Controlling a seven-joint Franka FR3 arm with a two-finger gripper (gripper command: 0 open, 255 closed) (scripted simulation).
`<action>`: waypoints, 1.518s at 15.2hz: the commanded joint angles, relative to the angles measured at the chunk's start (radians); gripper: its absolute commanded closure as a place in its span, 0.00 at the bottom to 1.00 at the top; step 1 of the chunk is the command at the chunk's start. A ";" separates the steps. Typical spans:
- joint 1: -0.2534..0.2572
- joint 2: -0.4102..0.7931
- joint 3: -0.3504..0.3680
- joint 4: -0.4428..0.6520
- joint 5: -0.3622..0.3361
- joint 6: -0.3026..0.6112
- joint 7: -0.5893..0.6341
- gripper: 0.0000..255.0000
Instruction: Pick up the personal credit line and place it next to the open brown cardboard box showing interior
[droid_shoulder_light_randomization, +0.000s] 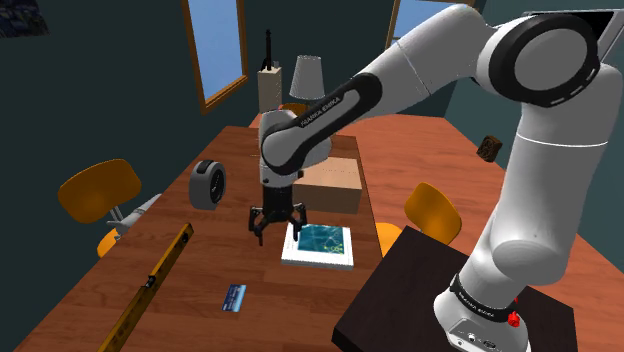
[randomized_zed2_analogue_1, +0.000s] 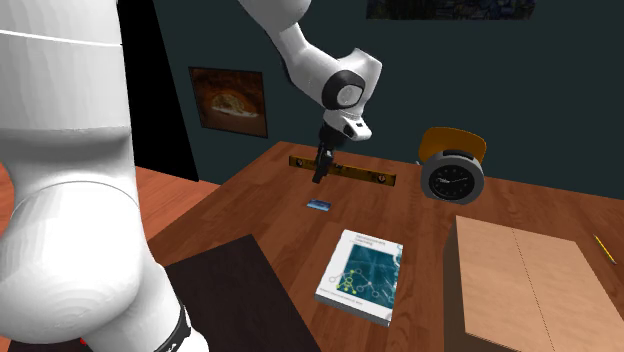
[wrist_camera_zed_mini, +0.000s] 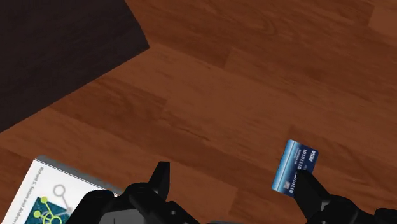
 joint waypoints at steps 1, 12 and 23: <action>0.012 0.085 0.001 0.046 0.012 0.030 0.035 0.00; 0.079 0.529 -0.006 0.376 0.087 0.111 0.178 0.00; 0.131 0.737 -0.003 0.528 0.117 0.170 0.219 0.00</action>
